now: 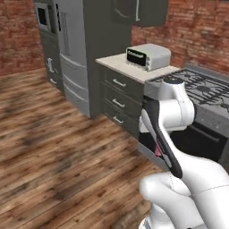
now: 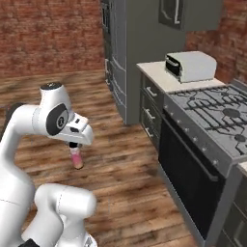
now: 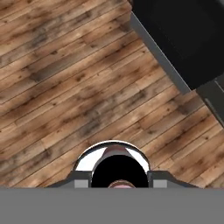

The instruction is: Move the drinks to the dining counter.

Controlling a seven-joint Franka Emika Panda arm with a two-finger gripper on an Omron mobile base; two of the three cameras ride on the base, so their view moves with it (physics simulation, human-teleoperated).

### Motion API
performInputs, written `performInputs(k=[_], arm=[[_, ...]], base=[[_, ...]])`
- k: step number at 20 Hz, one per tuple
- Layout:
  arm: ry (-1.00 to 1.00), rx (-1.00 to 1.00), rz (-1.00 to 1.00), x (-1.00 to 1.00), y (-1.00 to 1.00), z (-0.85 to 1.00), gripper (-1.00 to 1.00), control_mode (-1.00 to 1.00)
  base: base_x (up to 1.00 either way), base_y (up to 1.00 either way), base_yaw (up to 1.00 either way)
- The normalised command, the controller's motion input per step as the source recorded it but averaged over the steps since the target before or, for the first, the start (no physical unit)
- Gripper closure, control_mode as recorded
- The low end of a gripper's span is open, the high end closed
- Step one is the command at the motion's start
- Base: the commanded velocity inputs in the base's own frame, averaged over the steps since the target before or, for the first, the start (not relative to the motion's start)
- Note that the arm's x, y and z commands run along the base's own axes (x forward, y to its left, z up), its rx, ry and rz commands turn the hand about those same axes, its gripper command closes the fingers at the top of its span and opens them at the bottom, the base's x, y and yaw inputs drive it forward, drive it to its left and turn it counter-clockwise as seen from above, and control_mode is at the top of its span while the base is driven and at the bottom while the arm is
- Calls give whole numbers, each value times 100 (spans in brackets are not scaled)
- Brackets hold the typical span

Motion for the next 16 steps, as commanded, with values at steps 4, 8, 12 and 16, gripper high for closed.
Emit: performInputs(k=[4, 8, 12, 16], arm=[[0, 0, 0, 0, 0, 0, 100, 100], [0, 0, 0, 0, 0, 0, 100, 100], [0, 0, 0, 0, 0, 0, 100, 100], [0, 0, 0, 0, 0, 0, 100, 100]], base=[[96, 11, 60], [100, 0, 49], [100, -5, 31], [100, -2, 19]])
